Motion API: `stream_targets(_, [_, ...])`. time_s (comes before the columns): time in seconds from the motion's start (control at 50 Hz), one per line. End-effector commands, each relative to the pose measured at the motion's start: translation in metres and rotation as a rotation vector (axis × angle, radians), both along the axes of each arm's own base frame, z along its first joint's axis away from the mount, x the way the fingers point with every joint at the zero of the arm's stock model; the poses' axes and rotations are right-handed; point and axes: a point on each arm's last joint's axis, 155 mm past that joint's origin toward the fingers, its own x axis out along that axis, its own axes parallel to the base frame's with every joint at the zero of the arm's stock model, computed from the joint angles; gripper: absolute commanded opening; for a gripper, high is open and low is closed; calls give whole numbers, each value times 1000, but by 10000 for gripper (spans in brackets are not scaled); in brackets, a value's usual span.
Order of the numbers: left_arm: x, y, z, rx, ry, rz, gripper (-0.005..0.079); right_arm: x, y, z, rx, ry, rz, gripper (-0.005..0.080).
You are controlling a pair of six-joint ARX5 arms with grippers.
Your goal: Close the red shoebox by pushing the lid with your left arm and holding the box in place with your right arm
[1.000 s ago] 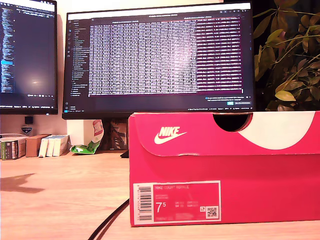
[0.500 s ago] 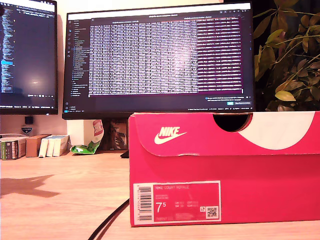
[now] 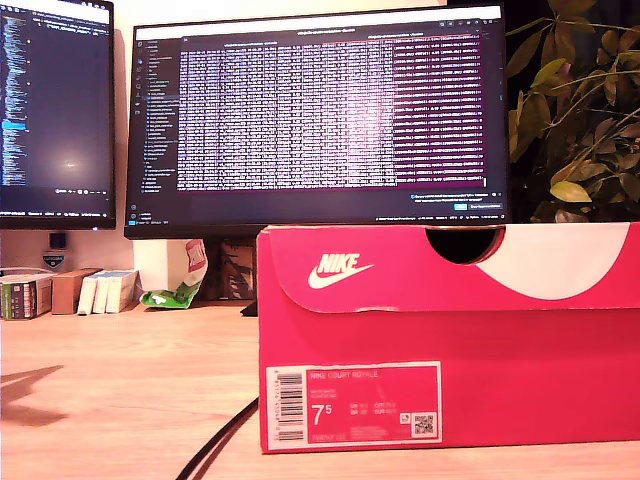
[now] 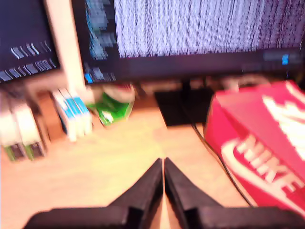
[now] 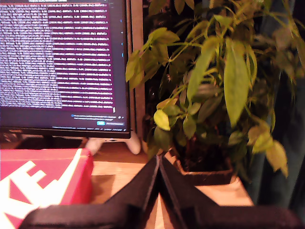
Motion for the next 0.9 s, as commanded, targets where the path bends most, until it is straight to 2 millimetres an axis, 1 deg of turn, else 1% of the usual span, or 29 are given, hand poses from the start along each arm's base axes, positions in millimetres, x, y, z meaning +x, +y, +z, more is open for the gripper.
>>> stream_targets(0.0, [-1,1,-17,-14,27,11,-19,-1,1,-11,30,4,2,-13])
stream_targets(0.1, [-6,3,-16,-23,9,22,-19,-7,-1,-14,42,-13,-7,-12])
stream_targets(0.18, [-8,5,-11,-42,-7,39,-19,-10,0,-17,74,-24,-8,-12])
stream_targets(0.32, [-11,15,0,-57,-49,97,-19,-12,0,-28,76,-25,-8,-12])
stream_targets(0.38, [-11,20,0,-52,-58,123,-19,-12,0,-33,86,-32,-9,-12])
stream_targets(0.54, [-12,20,-12,-65,-74,126,-19,-16,0,-40,106,-57,-8,-13])
stream_targets(0.62, [-12,17,-13,-84,-98,121,-19,-18,0,-43,105,-71,-8,-12])
stream_targets(0.64, [-12,17,-13,-115,-97,125,-19,-18,0,-45,105,-74,-10,-12])
stream_targets(0.72, [-9,15,-20,-123,-104,126,-19,-15,-2,-57,105,-55,-16,-13])
stream_targets(0.88, [-6,14,-40,-92,-91,143,-19,-9,-2,-79,87,-16,-16,-12])
